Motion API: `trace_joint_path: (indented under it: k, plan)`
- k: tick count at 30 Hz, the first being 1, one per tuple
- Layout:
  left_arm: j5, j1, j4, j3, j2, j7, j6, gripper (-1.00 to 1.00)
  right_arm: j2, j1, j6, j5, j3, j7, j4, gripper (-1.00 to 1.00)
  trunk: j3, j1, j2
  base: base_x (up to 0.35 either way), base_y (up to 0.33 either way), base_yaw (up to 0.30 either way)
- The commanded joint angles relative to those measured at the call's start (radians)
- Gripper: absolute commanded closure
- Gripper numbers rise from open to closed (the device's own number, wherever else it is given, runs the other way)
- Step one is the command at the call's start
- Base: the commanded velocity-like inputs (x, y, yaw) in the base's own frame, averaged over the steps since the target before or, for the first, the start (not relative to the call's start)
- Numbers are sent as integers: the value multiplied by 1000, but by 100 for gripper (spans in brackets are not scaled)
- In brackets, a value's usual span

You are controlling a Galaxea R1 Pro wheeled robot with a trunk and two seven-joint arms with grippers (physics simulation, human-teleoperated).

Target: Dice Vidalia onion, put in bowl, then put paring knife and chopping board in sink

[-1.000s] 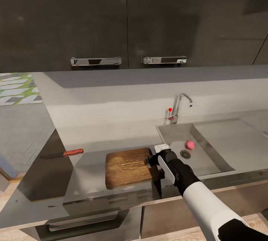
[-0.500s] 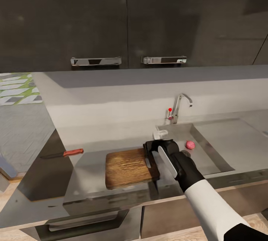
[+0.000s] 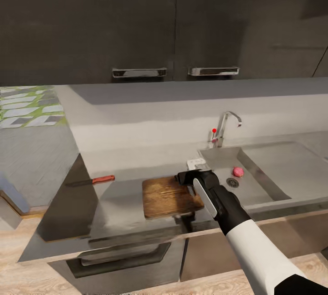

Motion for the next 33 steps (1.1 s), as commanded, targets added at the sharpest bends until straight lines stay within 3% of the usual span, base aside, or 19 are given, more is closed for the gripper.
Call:
trace_joint_path:
  k: [1, 17, 25, 33]
  plan:
    - [9, 0, -1, 0, 0, -1, -2, -100, 0, -1, 3, -10, 2, -10, 0, -100, -2, 0, -2, -138, 267, 0]
    - [9, 0, -1, 0, 0, -1, -2, -100, 1, -2, 1, -8, 2, -11, 1, -100, -2, 0, -2, -61, 250, 0]
    - [7, 0, -1, 0, 0, -1, -2, -100, 4, -1, 1, -7, 2, -11, 7, -100, -2, 0, -2, -1, 38, 7]
    - [8, 1, -1, 0, 0, -1, -2, -100, 4, -2, 1, -7, 2, -11, 9, -100, -2, 0, -2, 0, 1, 226]
